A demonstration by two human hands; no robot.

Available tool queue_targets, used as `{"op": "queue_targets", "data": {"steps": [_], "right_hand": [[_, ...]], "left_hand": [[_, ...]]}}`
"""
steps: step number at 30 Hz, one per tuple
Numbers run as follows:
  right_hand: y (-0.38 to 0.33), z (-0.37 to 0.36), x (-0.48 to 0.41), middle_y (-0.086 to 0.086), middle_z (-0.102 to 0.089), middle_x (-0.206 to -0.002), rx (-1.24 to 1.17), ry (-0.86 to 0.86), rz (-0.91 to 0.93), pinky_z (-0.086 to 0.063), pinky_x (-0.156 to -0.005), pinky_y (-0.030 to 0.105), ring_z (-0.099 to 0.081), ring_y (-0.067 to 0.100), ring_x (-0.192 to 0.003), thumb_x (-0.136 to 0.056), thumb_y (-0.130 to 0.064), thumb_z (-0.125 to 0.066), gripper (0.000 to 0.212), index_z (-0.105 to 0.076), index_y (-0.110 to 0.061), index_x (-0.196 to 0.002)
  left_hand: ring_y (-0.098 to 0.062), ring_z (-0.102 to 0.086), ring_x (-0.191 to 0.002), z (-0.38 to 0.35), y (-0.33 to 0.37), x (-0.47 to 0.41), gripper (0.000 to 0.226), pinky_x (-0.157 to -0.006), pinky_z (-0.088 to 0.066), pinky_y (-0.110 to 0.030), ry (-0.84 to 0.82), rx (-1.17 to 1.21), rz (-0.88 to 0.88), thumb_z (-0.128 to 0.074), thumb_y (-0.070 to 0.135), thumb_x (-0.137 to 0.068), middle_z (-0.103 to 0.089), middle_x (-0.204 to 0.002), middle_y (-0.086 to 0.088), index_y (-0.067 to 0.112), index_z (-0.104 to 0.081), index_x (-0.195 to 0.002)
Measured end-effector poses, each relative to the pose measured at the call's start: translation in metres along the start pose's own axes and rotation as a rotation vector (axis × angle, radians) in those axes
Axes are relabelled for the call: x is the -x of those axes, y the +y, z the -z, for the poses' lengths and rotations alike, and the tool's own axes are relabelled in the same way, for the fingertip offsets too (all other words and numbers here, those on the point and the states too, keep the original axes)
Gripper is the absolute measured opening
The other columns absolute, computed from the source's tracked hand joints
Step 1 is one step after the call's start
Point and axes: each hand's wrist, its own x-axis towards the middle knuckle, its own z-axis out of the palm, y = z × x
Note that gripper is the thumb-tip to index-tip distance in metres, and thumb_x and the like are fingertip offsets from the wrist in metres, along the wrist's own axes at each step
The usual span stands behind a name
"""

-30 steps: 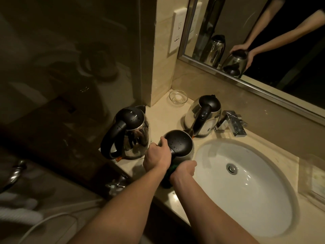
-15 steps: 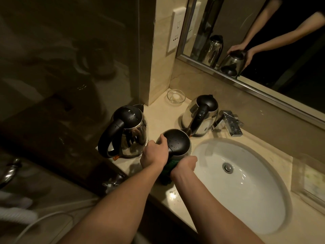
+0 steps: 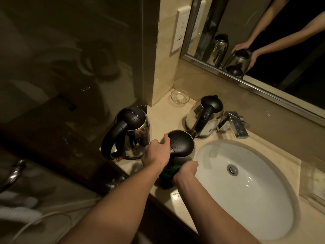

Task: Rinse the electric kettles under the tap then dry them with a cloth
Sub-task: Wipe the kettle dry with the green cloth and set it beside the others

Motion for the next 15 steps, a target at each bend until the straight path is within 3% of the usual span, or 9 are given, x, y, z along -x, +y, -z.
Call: {"op": "queue_targets", "data": {"steps": [10, 15], "right_hand": [[-0.012, -0.008, 0.007, 0.018, -0.057, -0.109, -0.041, -0.026, 0.019, -0.047, -0.096, 0.052, -0.053, 0.035, -0.104, -0.091, -0.048, -0.032, 0.053, -0.059, -0.011, -0.117], [-0.007, -0.008, 0.001, 0.016, -0.057, -0.115, 0.001, 0.009, 0.025, -0.044, -0.102, 0.053, -0.052, 0.034, -0.110, -0.089, -0.051, -0.032, 0.058, -0.055, -0.011, -0.123]], "left_hand": [[-0.029, -0.062, -0.100, -0.004, -0.002, -0.004, 0.069, -0.093, -0.052, -0.046, 0.005, -0.029, -0.013, -0.026, 0.068, -0.096, -0.065, -0.112, -0.010, 0.016, -0.065, -0.119], [-0.029, -0.062, -0.102, -0.003, -0.002, -0.003, 0.068, -0.091, -0.052, -0.044, 0.010, -0.032, -0.019, -0.028, 0.068, -0.096, -0.064, -0.114, -0.010, 0.016, -0.064, -0.122]]}}
